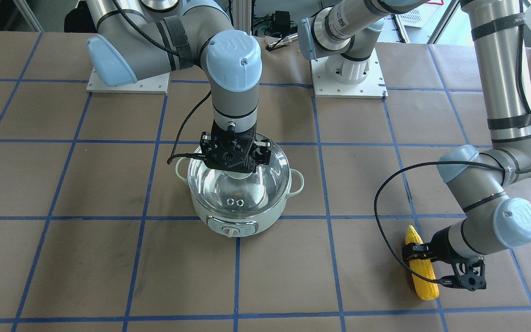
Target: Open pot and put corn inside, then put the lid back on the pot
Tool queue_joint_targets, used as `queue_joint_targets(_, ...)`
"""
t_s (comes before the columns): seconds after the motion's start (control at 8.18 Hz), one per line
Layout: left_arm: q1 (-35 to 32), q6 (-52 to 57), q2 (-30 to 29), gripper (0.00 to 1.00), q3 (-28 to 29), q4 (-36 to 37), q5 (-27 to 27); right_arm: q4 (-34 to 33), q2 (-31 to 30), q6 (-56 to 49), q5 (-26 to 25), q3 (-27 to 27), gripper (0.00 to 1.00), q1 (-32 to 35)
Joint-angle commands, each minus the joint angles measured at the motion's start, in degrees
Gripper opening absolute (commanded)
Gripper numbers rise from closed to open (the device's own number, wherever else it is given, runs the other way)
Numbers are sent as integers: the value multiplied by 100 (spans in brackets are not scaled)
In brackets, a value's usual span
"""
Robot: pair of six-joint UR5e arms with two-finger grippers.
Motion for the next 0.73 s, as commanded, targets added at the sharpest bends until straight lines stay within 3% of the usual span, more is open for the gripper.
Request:
queue_joint_targets(0.0, 8, 7, 3, 0, 3, 33, -15, 13, 6, -1, 82, 3, 50, 0)
queue_joint_targets(0.24, -1, -132, 291, 0, 20, -246, 151, -14, 6, -255, 82, 3, 45, 0)
queue_joint_targets(0.37, -1, -203, 563, 0, 20, -518, 161, 39, -12, -283, 30, -5, 28, 0)
queue_joint_targets(0.49, -18, -212, 827, 0, 20, -904, 161, 152, -47, -448, -5, -75, 18, -9)
queue_joint_targets(0.61, -79, -334, 1073, 0, 20, -1125, 161, 223, -99, -685, -14, -189, 17, -96)
